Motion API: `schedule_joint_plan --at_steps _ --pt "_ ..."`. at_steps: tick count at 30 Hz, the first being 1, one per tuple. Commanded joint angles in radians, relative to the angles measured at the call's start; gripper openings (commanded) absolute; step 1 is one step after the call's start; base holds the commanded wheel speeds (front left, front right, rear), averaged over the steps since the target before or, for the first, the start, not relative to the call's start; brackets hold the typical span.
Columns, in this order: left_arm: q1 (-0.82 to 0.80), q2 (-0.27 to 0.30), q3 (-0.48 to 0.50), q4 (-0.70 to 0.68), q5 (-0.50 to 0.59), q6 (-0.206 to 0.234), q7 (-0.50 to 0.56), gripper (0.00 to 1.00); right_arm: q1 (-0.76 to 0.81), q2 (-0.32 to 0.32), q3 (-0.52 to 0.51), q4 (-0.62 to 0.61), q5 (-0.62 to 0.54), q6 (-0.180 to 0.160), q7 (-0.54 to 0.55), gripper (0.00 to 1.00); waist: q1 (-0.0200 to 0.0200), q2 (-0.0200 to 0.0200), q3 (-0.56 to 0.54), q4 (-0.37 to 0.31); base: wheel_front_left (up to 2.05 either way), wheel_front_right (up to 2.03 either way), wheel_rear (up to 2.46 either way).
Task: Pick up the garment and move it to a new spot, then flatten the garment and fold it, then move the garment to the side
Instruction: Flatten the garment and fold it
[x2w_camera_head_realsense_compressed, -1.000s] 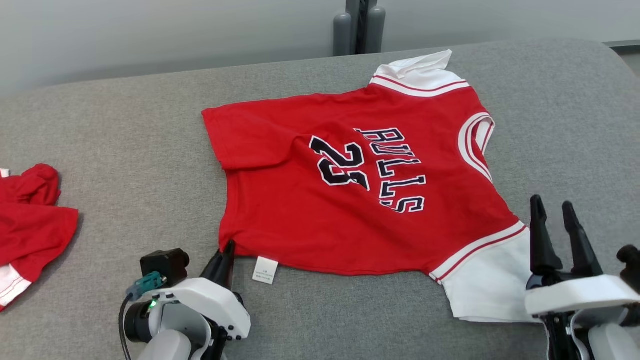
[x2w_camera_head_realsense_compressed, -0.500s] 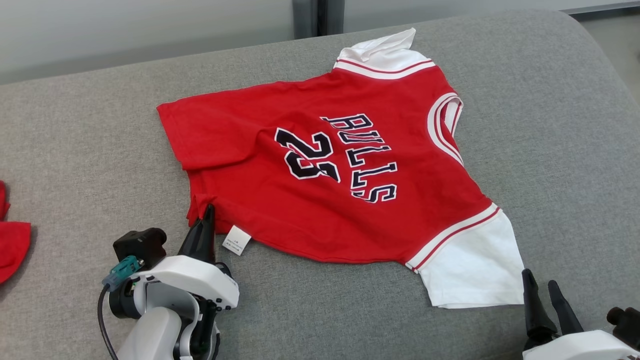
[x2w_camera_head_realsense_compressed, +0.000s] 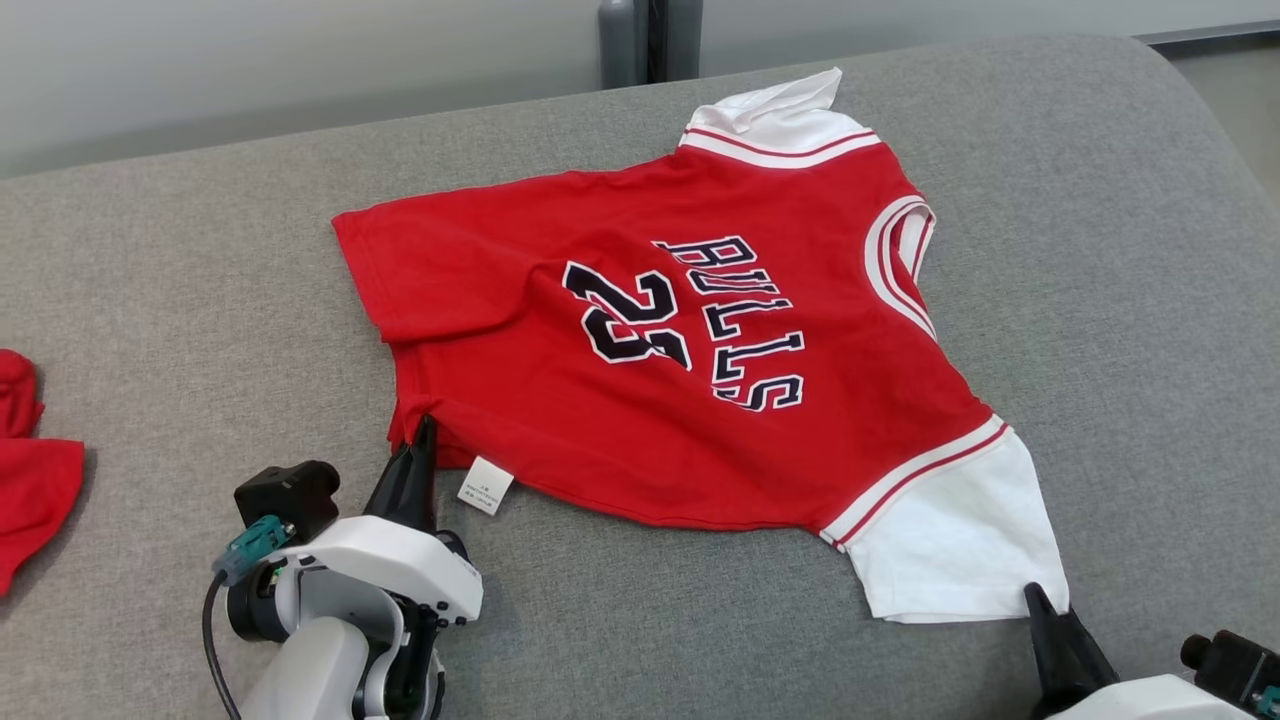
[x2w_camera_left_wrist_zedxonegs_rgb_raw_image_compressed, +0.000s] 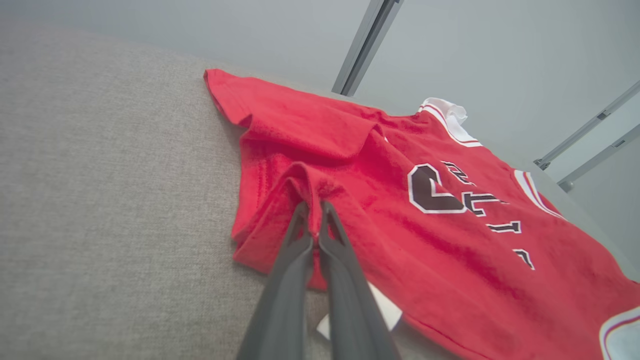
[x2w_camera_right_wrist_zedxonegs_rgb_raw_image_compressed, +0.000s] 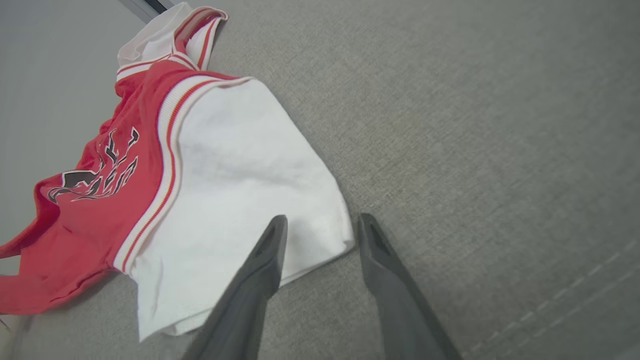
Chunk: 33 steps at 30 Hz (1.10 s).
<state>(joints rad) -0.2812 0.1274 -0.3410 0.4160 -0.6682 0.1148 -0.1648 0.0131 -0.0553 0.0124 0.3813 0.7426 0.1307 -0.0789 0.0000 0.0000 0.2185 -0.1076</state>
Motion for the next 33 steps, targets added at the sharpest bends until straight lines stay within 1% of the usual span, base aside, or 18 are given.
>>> schedule_joint_plan --at_steps 1,5,7,10,14,15,17,18,19,20,22,27,30,33 --pt "-0.01 0.004 0.0 0.003 0.0 -0.006 -0.006 0.0 0.009 -0.006 0.005 0.004 0.0 0.0 0.008 0.0 0.0 0.0 -0.002 0.005 0.0 0.0 0.0" --pt "-0.005 0.004 -0.001 0.005 -0.006 -0.006 -0.009 0.0 0.001 -0.024 0.01 -0.029 0.005 0.0 -0.011 0.0 0.0 0.0 -0.009 0.015 0.0 0.0 0.0" --pt "-0.003 0.006 0.002 -0.004 -0.008 -0.01 -0.018 0.0 -0.005 -0.044 0.012 -0.056 -0.006 0.0 -0.036 0.0 0.0 0.0 -0.014 0.017 0.0 0.0 0.0" --pt "0.006 0.004 -0.001 -0.031 -0.013 -0.02 -0.02 0.0 -0.021 -0.081 0.037 -0.107 -0.043 0.0 -0.08 0.0 0.0 0.0 -0.028 0.022 0.0 0.0 0.0" --pt "0.015 0.013 -0.004 -0.095 -0.036 -0.033 0.013 0.0 -0.057 -0.116 0.057 -0.197 -0.041 0.0 -0.11 0.0 0.0 0.0 -0.052 0.029 0.0 0.0 0.0" --pt "0.016 0.014 -0.009 -0.116 -0.049 -0.046 0.035 0.0 -0.069 -0.128 0.062 -0.22 -0.041 0.0 -0.112 0.0 0.0 0.0 -0.058 0.03 0.0 0.0 0.0" --pt "0.02 0.029 -0.029 -0.165 -0.079 -0.089 0.101 0.0 -0.107 -0.151 0.079 -0.283 -0.032 0.0 -0.115 0.0 0.0 0.0 -0.069 0.031 0.0 0.0 0.0" --pt "0.02 0.04 -0.022 -0.191 -0.1 -0.095 0.127 0.0 -0.126 -0.163 0.08 -0.308 -0.027 0.0 -0.117 0.0 0.0 0.0 -0.075 0.032 0.0 0.0 0.0" --pt "0.015 0.053 -0.011 -0.218 -0.113 -0.094 0.147 0.0 -0.144 -0.174 0.079 -0.331 -0.021 0.0 -0.115 0.0 0.0 0.0 -0.08 0.032 0.0 0.0 0.0" --pt "0.015 0.053 -0.011 -0.218 -0.113 -0.094 0.147 0.0 -0.144 -0.174 0.079 -0.331 -0.021 0.0 -0.115 0.0 0.0 0.0 -0.08 0.032 0.0 0.0 0.0" --pt "0.001 0.067 0.002 -0.274 -0.135 -0.088 0.188 0.0 -0.192 -0.194 0.073 -0.366 -0.015 0.0 -0.101 0.0 0.0 0.0 -0.089 0.032 0.0 0.0 0.0" --pt "-0.05 0.107 0.049 -0.401 -0.198 -0.06 0.292 0.0 -0.331 -0.228 0.039 -0.396 -0.023 0.0 -0.053 0.0 0.0 0.0 -0.116 0.039 0.0 0.0 0.0" --pt "-0.096 0.103 0.072 -0.468 -0.253 -0.038 0.355 0.0 -0.423 -0.229 0.007 -0.398 -0.025 0.0 -0.022 0.0 0.0 0.0 -0.125 0.043 0.0 0.0 0.0" --pt "-0.155 0.099 0.125 -0.525 -0.319 -0.006 0.403 0.0 -0.518 -0.222 -0.017 -0.379 -0.042 0.0 0.027 0.0 0.0 0.0 -0.128 0.04 0.0 0.0 0.0"
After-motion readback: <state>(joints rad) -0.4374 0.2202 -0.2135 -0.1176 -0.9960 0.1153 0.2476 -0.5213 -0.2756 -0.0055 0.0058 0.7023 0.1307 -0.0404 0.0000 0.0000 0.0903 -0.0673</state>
